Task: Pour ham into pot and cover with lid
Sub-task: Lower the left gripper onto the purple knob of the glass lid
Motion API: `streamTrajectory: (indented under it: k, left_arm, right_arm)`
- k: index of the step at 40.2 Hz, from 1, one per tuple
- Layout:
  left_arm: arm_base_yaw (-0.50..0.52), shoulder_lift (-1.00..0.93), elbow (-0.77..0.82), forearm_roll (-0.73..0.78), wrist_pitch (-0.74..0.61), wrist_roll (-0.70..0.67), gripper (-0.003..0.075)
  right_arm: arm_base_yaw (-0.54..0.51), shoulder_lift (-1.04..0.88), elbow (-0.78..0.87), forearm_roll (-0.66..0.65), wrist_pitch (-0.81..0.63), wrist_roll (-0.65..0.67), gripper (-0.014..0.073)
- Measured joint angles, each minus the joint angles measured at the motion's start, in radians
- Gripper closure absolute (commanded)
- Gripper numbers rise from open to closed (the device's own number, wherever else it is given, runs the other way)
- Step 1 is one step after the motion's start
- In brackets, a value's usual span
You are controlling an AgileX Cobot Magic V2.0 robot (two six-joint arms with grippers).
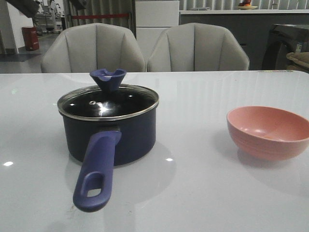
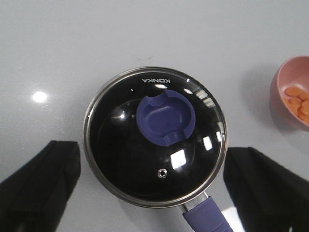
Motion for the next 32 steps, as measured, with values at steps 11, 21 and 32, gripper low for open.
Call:
streamTrajectory:
  k: [11, 21, 32]
  left_arm:
    - [-0.039, 0.241, -0.289, 0.011, 0.236, -0.002, 0.0118]
    - [-0.039, 0.394, -0.450, 0.043, 0.365, -0.037, 0.0097]
    - [-0.041, 0.484, -0.501, 0.079, 0.408, -0.074, 0.0097]
  right_arm:
    - [0.000, 0.000, 0.000, 0.000, 0.000, 0.000, 0.0452]
    - [0.000, 0.000, 0.000, 0.000, 0.000, 0.000, 0.0452]
    - [0.000, 0.000, 0.000, 0.000, 0.000, 0.000, 0.0452]
